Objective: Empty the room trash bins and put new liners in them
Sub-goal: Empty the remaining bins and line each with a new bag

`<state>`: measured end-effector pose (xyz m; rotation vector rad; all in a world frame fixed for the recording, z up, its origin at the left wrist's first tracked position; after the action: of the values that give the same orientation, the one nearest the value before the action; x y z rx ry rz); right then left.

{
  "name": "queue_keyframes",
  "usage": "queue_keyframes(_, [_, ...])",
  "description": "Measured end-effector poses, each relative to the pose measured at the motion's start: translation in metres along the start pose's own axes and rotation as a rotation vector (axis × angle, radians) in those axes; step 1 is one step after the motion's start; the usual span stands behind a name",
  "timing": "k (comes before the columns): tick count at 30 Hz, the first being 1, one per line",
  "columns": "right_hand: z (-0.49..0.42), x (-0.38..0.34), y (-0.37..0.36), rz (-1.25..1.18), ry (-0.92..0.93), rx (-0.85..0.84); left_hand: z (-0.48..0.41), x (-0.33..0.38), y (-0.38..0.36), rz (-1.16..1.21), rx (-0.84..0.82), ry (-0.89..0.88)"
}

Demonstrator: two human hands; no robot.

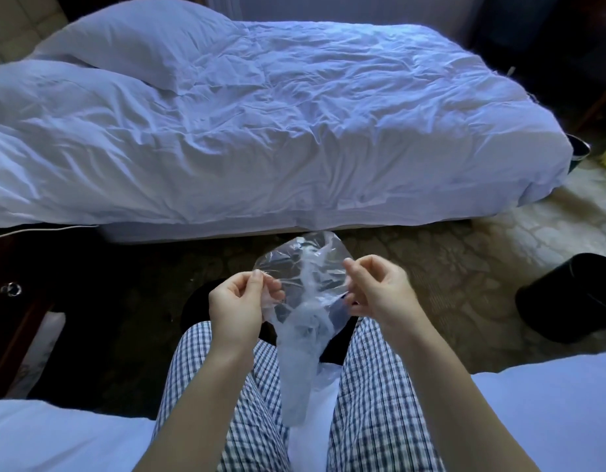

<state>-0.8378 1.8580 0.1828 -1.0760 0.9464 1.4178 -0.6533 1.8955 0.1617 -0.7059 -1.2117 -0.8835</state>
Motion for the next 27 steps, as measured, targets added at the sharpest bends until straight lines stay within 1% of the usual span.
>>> queue_keyframes(2, [0.006,0.004,-0.017,0.058,-0.159,-0.187,0.001,0.001,-0.006,-0.01,-0.027,-0.016])
queue_keyframes(3, [0.009,0.007,-0.027,0.083,-0.213,-0.257,0.002,0.001,-0.011,-0.033,-0.054,-0.03])
queue_keyframes(4, [0.011,0.011,-0.035,0.089,-0.236,-0.287,0.004,0.002,-0.016,-0.059,-0.08,-0.047])
queue_keyframes(5, [0.009,0.014,-0.041,0.084,-0.229,-0.279,0.006,0.002,-0.021,-0.068,-0.098,-0.053])
queue_keyframes(7, [0.003,0.019,-0.042,0.036,-0.188,-0.189,0.007,0.001,-0.025,-0.028,-0.108,-0.017])
queue_keyframes(9, [-0.007,0.024,-0.034,-0.139,-0.193,-0.097,0.002,-0.003,-0.024,0.073,-0.101,0.085])
queue_keyframes(11, [-0.015,0.027,-0.022,-0.379,-0.23,-0.057,-0.008,-0.008,-0.019,0.201,-0.074,0.244])
queue_keyframes(13, [-0.018,0.026,-0.008,-0.517,-0.257,-0.091,-0.021,-0.014,-0.011,0.268,-0.065,0.394])
queue_keyframes(15, [-0.019,0.022,0.004,-0.56,-0.272,-0.191,-0.029,-0.016,-0.005,0.253,-0.121,0.496])
queue_keyframes(17, [-0.016,0.016,0.012,-0.538,-0.308,-0.288,-0.037,-0.016,0.0,0.228,-0.158,0.523])
queue_keyframes(19, [-0.015,0.013,0.021,-0.51,-0.344,-0.326,-0.045,-0.011,0.006,0.239,-0.16,0.502])
queue_keyframes(20, [-0.017,0.013,0.026,-0.541,-0.342,-0.319,-0.049,-0.008,0.008,0.287,-0.157,0.492])
queue_keyframes(22, [-0.022,0.015,0.037,-0.701,-0.324,-0.258,-0.061,-0.01,0.01,0.437,-0.162,0.496])
queue_keyframes(24, [-0.029,0.019,0.046,-0.875,-0.327,-0.121,-0.066,-0.01,0.012,0.554,-0.154,0.509])
queue_keyframes(27, [-0.033,0.023,0.057,-1.034,-0.332,0.026,-0.074,-0.008,0.015,0.596,-0.112,0.464])
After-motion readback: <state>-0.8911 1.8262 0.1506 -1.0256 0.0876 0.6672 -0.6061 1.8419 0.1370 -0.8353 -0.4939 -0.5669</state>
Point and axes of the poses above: each hand's wrist, its own z-axis away from the middle knuckle, its own y-axis out of the back of the hand, x = y × z, the point moved 4 cm from there along -z, towards the middle knuckle, and after that the axes turned 1 degree about -x, right-handed, at the moved point
